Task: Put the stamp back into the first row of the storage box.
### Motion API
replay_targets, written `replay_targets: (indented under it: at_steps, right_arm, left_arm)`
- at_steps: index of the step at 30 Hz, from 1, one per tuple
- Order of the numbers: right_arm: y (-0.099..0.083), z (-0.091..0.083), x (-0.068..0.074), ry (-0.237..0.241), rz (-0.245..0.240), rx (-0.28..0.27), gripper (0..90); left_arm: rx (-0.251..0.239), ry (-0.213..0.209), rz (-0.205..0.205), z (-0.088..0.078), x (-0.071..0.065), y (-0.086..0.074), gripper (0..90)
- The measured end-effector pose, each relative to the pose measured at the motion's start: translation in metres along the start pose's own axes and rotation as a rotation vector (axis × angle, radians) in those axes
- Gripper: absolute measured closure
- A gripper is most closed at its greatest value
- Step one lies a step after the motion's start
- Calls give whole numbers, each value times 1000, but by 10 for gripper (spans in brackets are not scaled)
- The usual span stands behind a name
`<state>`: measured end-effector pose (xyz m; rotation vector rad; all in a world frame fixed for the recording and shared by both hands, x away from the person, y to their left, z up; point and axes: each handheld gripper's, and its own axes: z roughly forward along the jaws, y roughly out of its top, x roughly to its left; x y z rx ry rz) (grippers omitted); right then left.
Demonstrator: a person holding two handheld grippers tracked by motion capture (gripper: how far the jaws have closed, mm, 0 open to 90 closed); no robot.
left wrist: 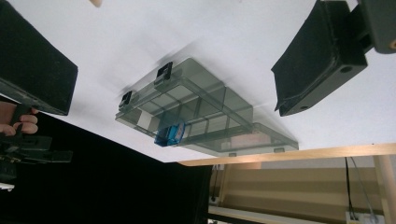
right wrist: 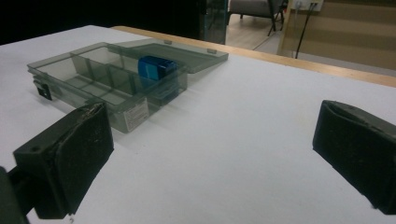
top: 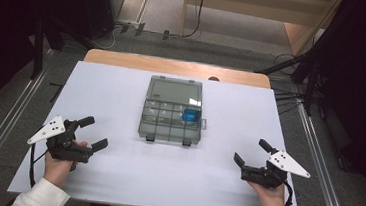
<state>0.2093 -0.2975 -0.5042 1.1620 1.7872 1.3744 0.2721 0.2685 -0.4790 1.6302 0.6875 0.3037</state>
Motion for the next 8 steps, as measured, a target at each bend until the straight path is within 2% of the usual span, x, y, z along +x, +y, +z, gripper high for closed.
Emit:
replay_targets:
  at_steps: [8]
  right_arm:
    - [-3, -2, -2, -29, 13, -23, 0]
  left_arm:
    - [-1, -11, -1, 0, 0, 0, 0]
